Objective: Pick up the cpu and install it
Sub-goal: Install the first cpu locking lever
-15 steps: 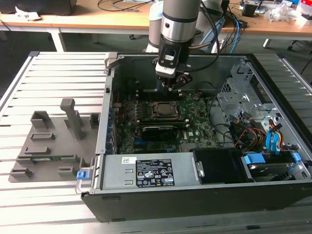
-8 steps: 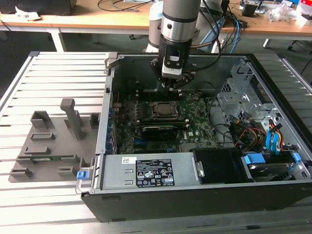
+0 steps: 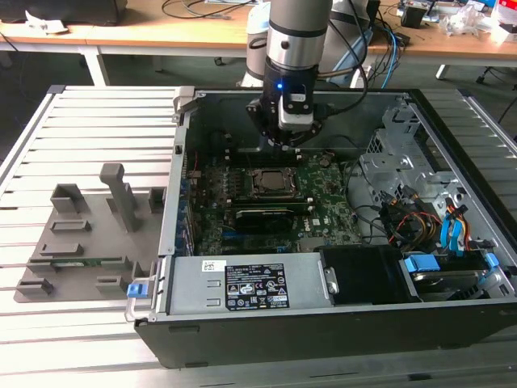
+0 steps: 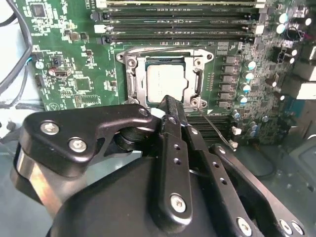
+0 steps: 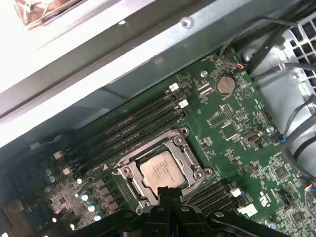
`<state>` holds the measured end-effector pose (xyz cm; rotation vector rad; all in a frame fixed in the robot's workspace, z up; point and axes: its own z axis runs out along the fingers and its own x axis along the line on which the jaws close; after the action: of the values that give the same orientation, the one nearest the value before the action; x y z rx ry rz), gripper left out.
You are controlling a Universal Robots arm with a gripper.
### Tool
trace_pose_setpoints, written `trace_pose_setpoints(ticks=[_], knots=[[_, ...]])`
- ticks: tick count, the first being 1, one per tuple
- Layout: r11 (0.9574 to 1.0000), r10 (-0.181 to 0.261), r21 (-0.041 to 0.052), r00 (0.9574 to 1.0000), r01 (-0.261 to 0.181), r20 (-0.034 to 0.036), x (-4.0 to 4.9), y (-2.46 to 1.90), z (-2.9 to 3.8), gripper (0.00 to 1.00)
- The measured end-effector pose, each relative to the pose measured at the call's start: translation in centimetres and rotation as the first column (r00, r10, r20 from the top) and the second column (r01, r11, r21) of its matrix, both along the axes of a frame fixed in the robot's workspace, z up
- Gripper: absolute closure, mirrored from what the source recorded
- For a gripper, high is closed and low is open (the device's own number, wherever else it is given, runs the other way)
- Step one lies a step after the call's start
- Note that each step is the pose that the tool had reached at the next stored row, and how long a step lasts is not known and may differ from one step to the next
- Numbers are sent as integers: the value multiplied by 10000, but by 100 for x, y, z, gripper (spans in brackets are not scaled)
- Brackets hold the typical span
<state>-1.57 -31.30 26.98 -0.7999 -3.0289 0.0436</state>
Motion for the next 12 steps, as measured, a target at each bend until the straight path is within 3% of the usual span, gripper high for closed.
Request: trace_pose_setpoints(ticks=[7,12], knots=[[9946,1042,0,9946,-1042,0,1,0,0,89],[9847,1741,0,9847,-1741,1,1,0,0,89]])
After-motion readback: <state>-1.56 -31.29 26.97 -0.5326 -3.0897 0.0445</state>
